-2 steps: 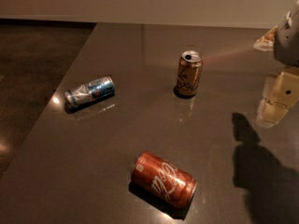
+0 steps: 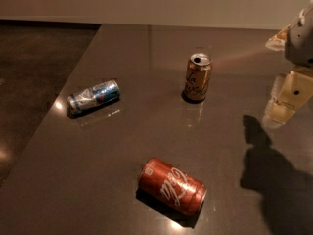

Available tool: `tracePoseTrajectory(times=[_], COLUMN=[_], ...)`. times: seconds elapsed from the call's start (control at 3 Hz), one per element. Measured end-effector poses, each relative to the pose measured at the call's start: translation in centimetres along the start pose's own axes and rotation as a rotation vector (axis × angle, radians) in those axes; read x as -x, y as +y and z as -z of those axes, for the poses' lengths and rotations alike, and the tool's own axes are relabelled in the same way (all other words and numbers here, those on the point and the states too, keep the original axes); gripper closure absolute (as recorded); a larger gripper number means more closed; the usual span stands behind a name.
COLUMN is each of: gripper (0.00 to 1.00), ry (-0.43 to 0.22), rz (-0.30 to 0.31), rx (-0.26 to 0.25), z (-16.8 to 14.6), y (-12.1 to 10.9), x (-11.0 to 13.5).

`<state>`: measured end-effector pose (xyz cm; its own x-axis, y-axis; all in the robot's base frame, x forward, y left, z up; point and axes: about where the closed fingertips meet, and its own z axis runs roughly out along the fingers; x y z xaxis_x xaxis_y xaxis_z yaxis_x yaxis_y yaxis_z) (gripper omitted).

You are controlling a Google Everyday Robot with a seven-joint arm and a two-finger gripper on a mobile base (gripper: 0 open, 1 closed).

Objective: Move orange can near redbull can

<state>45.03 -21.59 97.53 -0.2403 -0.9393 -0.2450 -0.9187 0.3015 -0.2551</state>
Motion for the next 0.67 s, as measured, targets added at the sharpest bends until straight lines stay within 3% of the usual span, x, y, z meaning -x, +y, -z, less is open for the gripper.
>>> tracePoseTrajectory(times=[0.67], gripper=[0.0], ry=[-0.108], rz=[-0.101], rx=[-0.02], z=[-3.8], y=[-5.1], x=[2.7])
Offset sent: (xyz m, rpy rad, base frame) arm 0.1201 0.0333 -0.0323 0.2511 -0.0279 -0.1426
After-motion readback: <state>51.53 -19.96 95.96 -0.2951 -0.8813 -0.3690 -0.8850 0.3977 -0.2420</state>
